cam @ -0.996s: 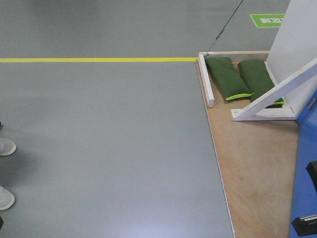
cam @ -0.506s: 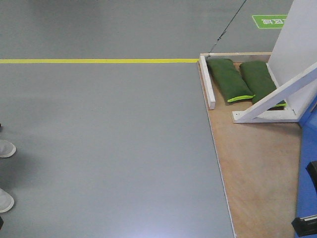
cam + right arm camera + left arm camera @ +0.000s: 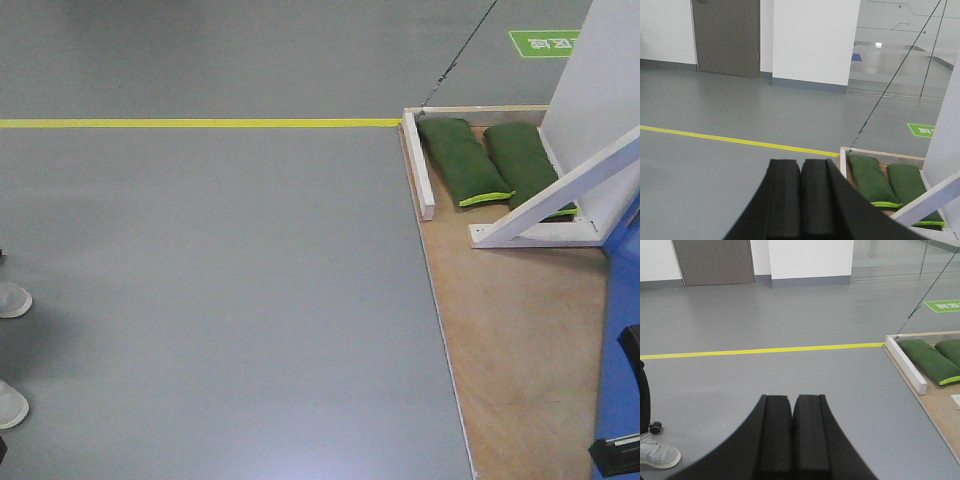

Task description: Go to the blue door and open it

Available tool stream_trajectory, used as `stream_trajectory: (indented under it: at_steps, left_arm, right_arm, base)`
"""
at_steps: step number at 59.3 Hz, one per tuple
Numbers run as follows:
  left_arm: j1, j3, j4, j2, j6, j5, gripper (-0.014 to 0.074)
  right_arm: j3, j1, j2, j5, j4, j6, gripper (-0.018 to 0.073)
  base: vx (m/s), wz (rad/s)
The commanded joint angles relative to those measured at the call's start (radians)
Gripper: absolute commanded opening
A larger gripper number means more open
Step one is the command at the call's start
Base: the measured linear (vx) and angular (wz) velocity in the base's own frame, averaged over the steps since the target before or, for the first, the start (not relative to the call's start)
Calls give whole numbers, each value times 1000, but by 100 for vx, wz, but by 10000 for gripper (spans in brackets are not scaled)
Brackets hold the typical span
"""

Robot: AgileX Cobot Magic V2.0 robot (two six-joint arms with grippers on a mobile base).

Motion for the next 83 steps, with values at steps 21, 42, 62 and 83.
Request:
stream_trajectory:
  at_steps: [21, 42, 62, 83]
  left_arm:
    - [-6, -26, -2, -13, -7, -85, 73]
    - [-6, -26, -2, -13, -7, -85, 73]
    - [-6, -26, -2, -13, -7, -85, 73]
    - [-6, -26, -2, -13, -7, -85, 73]
  right_arm:
    - [-324, 1, 53, 260, -11, 0, 12]
    - [-789, 1, 307, 253, -14, 0, 12]
    - [-1257, 1, 559, 259, -14, 0, 12]
    - [-1382, 1, 667, 231, 784, 0, 12]
  base:
    - [0, 0]
    - [0, 0]
    - [0, 0]
    - [0, 0]
